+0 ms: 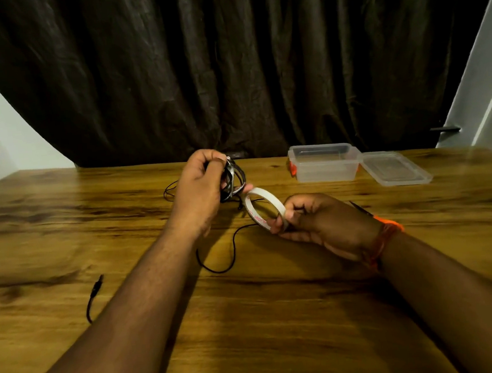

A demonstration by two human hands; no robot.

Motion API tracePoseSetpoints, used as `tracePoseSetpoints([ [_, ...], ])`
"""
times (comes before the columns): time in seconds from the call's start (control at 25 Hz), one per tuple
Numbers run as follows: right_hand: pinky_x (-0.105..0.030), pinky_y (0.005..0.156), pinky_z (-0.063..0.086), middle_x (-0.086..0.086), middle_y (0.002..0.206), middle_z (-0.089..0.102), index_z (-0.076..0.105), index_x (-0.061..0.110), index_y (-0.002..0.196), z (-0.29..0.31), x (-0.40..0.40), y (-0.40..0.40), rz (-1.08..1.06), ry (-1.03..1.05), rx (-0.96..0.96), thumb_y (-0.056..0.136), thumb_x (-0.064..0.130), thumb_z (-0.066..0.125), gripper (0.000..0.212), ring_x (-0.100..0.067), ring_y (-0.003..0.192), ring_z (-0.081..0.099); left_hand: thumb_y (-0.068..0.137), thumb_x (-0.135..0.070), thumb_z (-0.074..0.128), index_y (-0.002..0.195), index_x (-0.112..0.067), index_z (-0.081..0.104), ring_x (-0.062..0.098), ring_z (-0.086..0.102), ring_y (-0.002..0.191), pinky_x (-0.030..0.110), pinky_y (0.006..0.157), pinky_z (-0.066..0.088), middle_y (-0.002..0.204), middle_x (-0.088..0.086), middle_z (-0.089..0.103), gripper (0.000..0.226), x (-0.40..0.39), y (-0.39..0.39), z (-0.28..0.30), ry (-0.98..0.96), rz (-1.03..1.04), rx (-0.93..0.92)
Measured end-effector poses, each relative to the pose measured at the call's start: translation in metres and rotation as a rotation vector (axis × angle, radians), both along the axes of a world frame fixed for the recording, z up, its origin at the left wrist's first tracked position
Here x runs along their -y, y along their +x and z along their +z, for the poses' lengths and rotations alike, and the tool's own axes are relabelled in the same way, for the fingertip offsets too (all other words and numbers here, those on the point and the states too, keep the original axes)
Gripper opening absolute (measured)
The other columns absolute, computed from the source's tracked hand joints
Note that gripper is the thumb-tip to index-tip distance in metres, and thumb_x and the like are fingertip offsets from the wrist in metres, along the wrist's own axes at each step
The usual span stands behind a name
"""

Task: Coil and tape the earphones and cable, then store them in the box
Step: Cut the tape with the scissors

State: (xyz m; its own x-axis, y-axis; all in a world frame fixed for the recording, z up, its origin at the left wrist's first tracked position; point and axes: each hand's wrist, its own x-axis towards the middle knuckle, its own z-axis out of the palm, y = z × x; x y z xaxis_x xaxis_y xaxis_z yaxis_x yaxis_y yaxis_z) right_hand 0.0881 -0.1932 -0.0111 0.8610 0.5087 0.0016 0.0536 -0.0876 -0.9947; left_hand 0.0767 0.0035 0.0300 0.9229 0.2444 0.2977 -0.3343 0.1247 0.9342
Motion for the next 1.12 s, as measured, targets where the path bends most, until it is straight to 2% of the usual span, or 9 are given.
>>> tracePoseSetpoints([
  [0.12, -0.038, 0.1, 0.051, -0.02, 0.112, 0.068, 0.063, 0.001, 0.095, -0.001, 0.0, 0.0, 0.016, -0.037, -0.002, 0.1, 0.007, 0.046, 0.018, -0.027, 0.115, 0.063, 0.102, -0.008, 0.044, 0.089, -0.012, 0.053, 0.003, 0.06, 0.05, 0.049, 0.075, 0.061, 0.073, 0.002, 0.049, 0.016, 0.0, -0.001, 0.0, 0.031, -0.013, 0.007],
  [0.32, -0.031, 0.093, 0.055, -0.007, 0.115, 0.07, 0.067, 0.003, 0.108, 0.004, 0.007, -0.001, 0.08, -0.192, 0.107, 0.1, 0.007, 0.048, 0.022, -0.014, 0.112, 0.064, 0.101, -0.01, 0.047, 0.088, -0.018, 0.054, 0.008, 0.063, 0.066, 0.044, 0.071, 0.062, 0.084, 0.005, 0.053, 0.017, -0.001, 0.003, -0.004, 0.171, -0.03, 0.055],
  [0.44, -0.031, 0.093, 0.055, -0.007, 0.115, 0.07, 0.065, 0.007, 0.115, 0.011, 0.013, -0.002, 0.107, -0.185, 0.085, 0.098, 0.008, 0.051, 0.022, -0.014, 0.11, 0.065, 0.101, -0.011, 0.047, 0.089, -0.018, 0.053, 0.004, 0.063, 0.063, 0.037, 0.065, 0.062, 0.085, 0.004, 0.053, 0.016, -0.001, 0.003, -0.005, 0.206, -0.028, 0.074],
  [0.56, -0.03, 0.082, 0.056, -0.005, 0.103, 0.072, 0.067, 0.013, 0.109, 0.029, 0.033, 0.007, 0.01, -0.294, 0.212, 0.096, 0.011, 0.056, 0.017, -0.012, 0.094, 0.07, 0.101, -0.014, 0.048, 0.089, -0.02, 0.052, 0.007, 0.064, 0.069, 0.035, 0.063, 0.061, 0.088, 0.003, 0.053, 0.014, 0.002, 0.002, -0.007, 0.293, -0.044, 0.086],
  [0.68, -0.035, 0.085, 0.053, 0.006, 0.094, 0.07, 0.067, 0.027, 0.096, 0.046, 0.059, 0.015, -0.319, -0.59, 0.526, 0.091, 0.035, 0.062, 0.011, -0.013, 0.092, 0.066, 0.101, -0.013, 0.047, 0.088, -0.021, 0.052, 0.013, 0.064, 0.075, 0.038, 0.065, 0.062, 0.092, 0.005, 0.054, 0.016, 0.006, 0.002, -0.01, 0.307, -0.053, 0.119],
  [0.76, -0.031, 0.086, 0.052, 0.008, 0.099, 0.068, 0.067, 0.031, 0.098, 0.051, 0.059, 0.006, -0.236, -0.585, 0.51, 0.079, 0.056, 0.06, 0.032, -0.011, 0.096, 0.064, 0.101, -0.014, 0.049, 0.09, -0.021, 0.053, 0.017, 0.067, 0.074, 0.04, 0.063, 0.062, 0.089, 0.002, 0.057, 0.014, 0.006, 0.0, -0.01, 0.304, -0.048, 0.108],
  [0.84, -0.024, 0.085, 0.052, 0.011, 0.105, 0.066, 0.063, 0.034, 0.109, 0.047, 0.04, -0.008, -0.028, -0.581, 0.43, 0.072, 0.064, 0.059, 0.048, -0.006, 0.097, 0.063, 0.101, -0.017, 0.05, 0.09, -0.024, 0.055, 0.007, 0.062, 0.067, 0.039, 0.063, 0.06, 0.08, -0.006, 0.057, 0.014, 0.005, 0.0, -0.01, 0.411, 0.027, 0.125],
  [1.0, -0.008, 0.06, 0.043, 0.022, 0.112, 0.057, 0.043, 0.034, 0.137, 0.021, -0.004, -0.013, -0.036, -0.55, 0.548, 0.086, 0.043, 0.067, 0.058, 0.005, 0.07, 0.061, 0.1, -0.016, 0.05, 0.086, -0.028, 0.054, -0.004, 0.048, 0.059, 0.019, 0.057, 0.042, 0.074, -0.012, 0.052, 0.019, 0.006, 0.003, -0.011, 0.462, 0.084, 0.205],
  [1.12, -0.014, 0.043, 0.041, 0.01, 0.098, 0.066, 0.057, 0.027, 0.122, 0.004, -0.018, -0.013, -0.128, -0.364, 0.42, 0.088, 0.025, 0.07, 0.037, -0.003, 0.052, 0.058, 0.1, -0.015, 0.049, 0.085, -0.029, 0.053, -0.002, 0.047, 0.058, 0.018, 0.056, 0.04, 0.073, -0.013, 0.051, 0.021, 0.009, 0.004, -0.013, 0.465, 0.065, 0.227],
])
